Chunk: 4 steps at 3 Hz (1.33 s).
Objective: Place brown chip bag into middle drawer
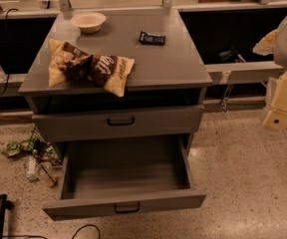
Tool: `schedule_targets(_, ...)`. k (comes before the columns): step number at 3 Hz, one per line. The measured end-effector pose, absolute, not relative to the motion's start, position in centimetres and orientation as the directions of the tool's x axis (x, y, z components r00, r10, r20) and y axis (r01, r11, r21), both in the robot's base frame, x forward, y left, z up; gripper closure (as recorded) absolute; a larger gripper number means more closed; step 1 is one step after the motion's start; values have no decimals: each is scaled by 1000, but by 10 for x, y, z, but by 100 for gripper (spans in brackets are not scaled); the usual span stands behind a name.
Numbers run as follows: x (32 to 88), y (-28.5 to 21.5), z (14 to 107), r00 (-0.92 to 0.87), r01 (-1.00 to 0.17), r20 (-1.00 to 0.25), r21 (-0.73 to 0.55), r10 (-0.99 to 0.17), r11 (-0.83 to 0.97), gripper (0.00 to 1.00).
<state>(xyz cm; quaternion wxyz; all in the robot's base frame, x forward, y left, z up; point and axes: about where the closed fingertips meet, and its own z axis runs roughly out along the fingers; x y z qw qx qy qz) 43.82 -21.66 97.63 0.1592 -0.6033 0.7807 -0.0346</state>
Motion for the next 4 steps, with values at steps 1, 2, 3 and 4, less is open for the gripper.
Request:
schedule_targets(1, 441, -216, 976, -222, -929, -217, -249, -951, 273, 0)
schedule_targets(2, 463, -213, 978, -222, -911, -308, -272, -925, 309, 0)
schedule_targets(3, 538, -170, 977, -104, -914, -459, -307, -883, 267, 0)
schedule_targets(4, 591, -138, 974, 12, -905, -622, -340, -783, 257, 0)
